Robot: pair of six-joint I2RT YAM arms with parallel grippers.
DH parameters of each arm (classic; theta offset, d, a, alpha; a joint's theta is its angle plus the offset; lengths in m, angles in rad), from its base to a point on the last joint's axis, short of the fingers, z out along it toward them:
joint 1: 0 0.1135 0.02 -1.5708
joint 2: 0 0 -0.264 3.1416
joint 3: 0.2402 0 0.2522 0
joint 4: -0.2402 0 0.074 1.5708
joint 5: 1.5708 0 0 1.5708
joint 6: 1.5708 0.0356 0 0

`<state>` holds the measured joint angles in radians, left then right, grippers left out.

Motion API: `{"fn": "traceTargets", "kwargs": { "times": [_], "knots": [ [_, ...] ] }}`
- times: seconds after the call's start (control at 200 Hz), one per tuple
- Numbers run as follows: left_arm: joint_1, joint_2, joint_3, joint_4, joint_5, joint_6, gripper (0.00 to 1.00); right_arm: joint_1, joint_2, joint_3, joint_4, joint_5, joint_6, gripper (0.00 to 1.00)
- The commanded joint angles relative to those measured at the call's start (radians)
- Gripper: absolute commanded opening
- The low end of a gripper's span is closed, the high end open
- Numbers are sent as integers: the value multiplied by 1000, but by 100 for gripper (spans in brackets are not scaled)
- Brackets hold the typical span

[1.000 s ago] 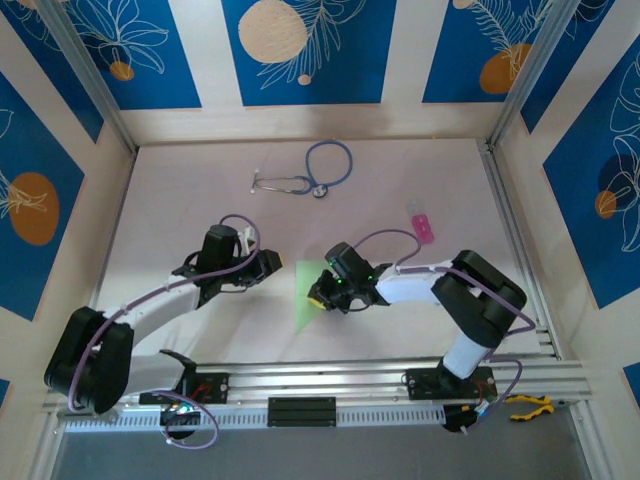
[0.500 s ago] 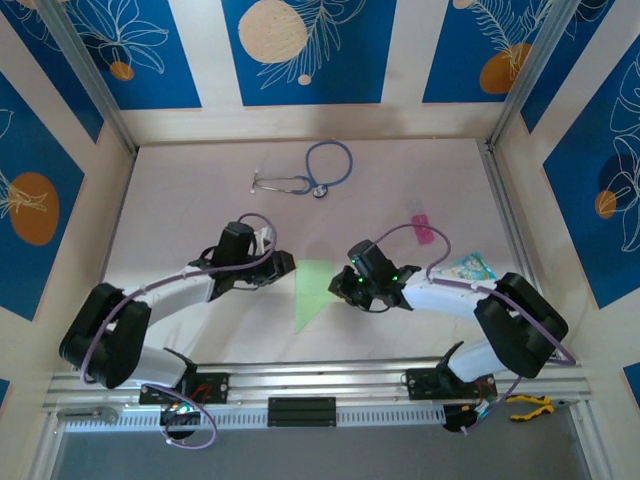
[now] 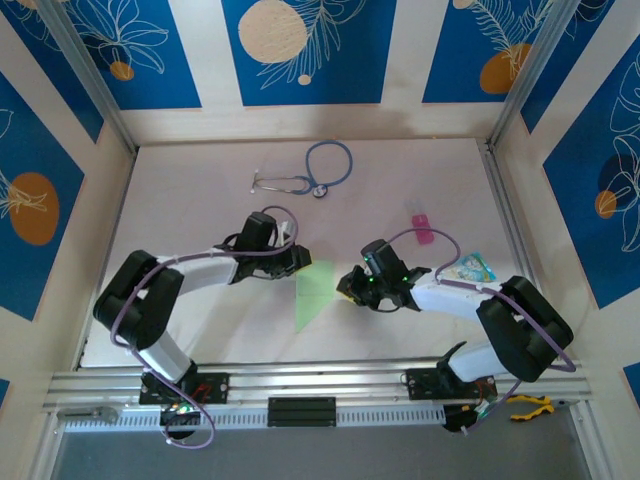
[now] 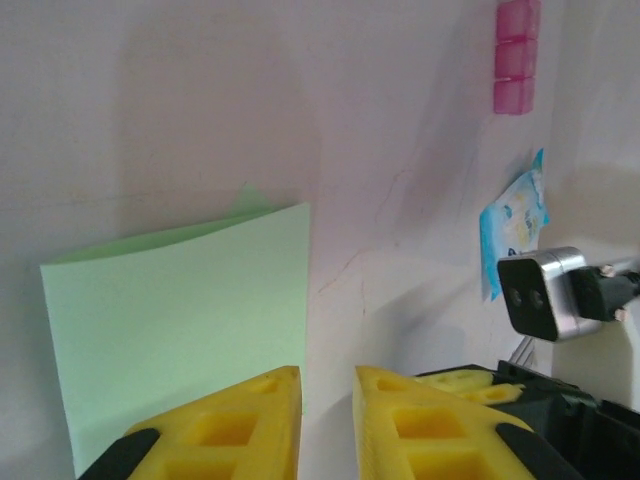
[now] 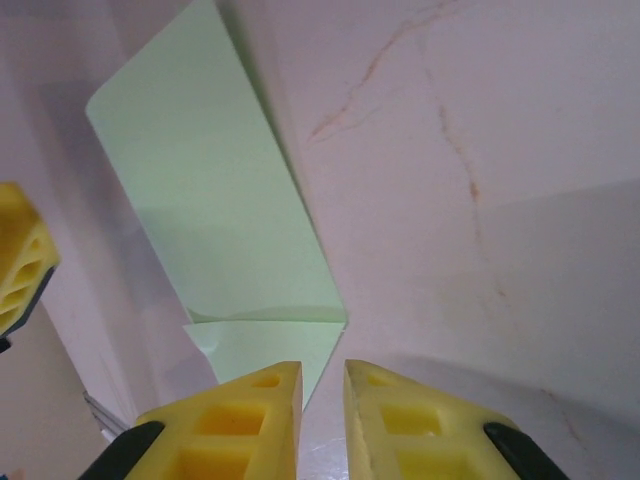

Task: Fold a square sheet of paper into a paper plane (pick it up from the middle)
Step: Fold the wing for the fifth time at the center of the table.

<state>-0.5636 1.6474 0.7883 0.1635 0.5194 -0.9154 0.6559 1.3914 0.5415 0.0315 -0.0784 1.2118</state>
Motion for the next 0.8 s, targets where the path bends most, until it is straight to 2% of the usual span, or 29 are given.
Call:
{"fn": "traceTargets", "kwargs": {
  "times": [0.0,0.17,0.3,0.45,0.625,0.795],
  "knots": [
    [-9,17,30,-88,-46,31,20,-6,9,-6,49,-61,-30,19],
    [-8,54,16,-21,-16,14,19,-9,22,-12,83,-91,-34,21],
    [-5,72,6,-1,-33,17,19,-7,42,-18,125,-126,-38,25],
    [-3,103,-10,18,-51,10,18,-10,56,-28,125,-107,-6,30],
    [6,125,-84,114,-51,-39,17,-14,67,-25,112,-100,-12,38],
    [16,140,-149,186,-32,-68,17,-22,98,-17,135,-122,-14,39]
  ]
}}
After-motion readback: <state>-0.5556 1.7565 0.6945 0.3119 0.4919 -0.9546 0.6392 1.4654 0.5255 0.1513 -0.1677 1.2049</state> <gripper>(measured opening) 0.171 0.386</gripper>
